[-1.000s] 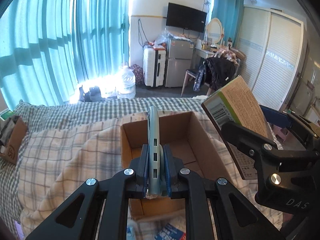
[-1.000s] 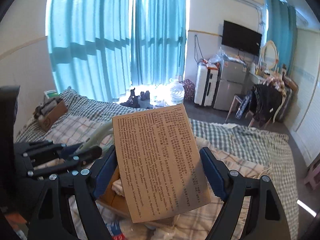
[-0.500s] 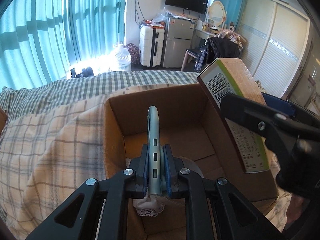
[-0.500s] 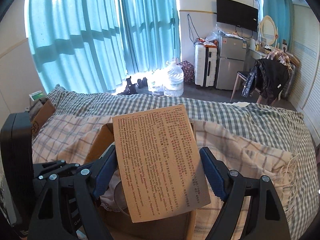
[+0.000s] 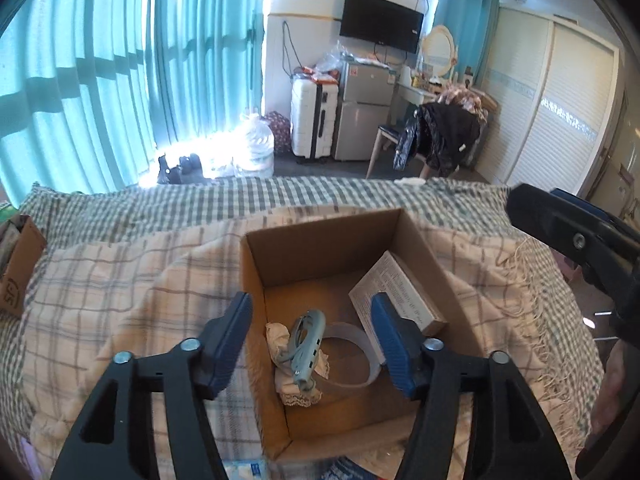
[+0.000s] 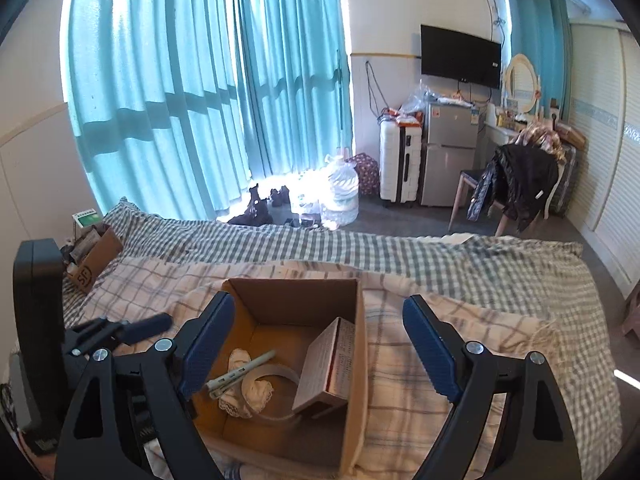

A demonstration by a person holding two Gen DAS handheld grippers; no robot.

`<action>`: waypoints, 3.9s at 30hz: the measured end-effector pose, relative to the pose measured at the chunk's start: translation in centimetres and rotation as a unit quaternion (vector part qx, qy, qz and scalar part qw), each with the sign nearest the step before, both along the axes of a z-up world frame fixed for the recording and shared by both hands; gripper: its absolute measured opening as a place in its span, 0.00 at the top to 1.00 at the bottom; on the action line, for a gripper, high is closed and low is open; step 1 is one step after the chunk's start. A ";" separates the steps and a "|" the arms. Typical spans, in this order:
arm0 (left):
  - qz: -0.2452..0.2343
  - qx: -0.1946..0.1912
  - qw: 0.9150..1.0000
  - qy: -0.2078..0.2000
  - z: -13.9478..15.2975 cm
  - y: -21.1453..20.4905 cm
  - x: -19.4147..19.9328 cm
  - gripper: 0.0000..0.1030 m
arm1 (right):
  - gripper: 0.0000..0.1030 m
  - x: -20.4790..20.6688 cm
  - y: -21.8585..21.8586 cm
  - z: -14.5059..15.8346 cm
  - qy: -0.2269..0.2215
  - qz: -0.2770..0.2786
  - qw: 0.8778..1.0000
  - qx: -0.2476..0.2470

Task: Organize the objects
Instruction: 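Lower the clip and card box into the cardboard box and open both tools, then move both tools back to the clear jar and white figurine, then grasp the clear floss-pick jar with the left tool while the right tool grasps the white figurine, then carry jar and figurine into the cardboard box and open both tools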

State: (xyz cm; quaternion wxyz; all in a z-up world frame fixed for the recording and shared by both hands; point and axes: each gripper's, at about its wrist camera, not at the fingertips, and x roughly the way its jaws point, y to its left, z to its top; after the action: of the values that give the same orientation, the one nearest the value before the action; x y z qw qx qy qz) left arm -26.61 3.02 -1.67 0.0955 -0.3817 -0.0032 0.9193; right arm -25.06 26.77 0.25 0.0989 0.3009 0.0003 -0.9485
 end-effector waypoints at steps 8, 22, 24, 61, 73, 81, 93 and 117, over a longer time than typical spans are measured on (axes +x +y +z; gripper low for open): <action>0.016 0.001 0.999 0.042 6.4 -2.2 6.5 0.14 | 0.17 8.0 1.2 6.9 0.041 -0.003 0.999 0.026; 0.057 0.006 0.991 0.123 11.7 -5.1 18.2 0.00 | 0.01 20.8 1.4 10.8 0.091 0.008 0.995 0.044; 0.058 0.014 0.990 0.125 11.1 -5.3 19.1 0.00 | 0.00 21.9 1.5 10.1 0.094 0.012 0.994 0.046; 0.003 -0.038 0.997 -0.073 -16.2 1.9 11.1 0.00 | 0.07 11.1 4.1 -18.3 -0.127 -0.041 0.990 0.033; -0.074 -0.009 0.993 -0.096 -18.3 3.4 10.1 0.21 | 0.24 9.9 3.4 -20.0 -0.155 -0.033 0.987 0.032; 0.000 -0.017 0.996 -0.084 -16.1 0.5 12.8 0.27 | 0.28 8.6 2.2 -20.7 -0.165 -0.018 0.985 0.036; 0.005 0.038 0.992 -0.123 -17.3 -1.7 11.7 0.33 | 0.51 7.0 0.5 -23.0 -0.214 0.005 0.974 0.070; 0.046 0.074 0.995 -0.044 -7.4 -2.9 20.2 0.39 | 0.52 17.9 -0.2 -11.1 -0.080 0.033 0.996 0.036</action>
State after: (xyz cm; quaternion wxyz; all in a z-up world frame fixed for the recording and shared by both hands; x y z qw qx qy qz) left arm -6.41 0.11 -9.10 0.0808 -0.4131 -0.0927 0.9023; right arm -7.19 26.61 -10.81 0.1194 0.3792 0.0360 -0.9169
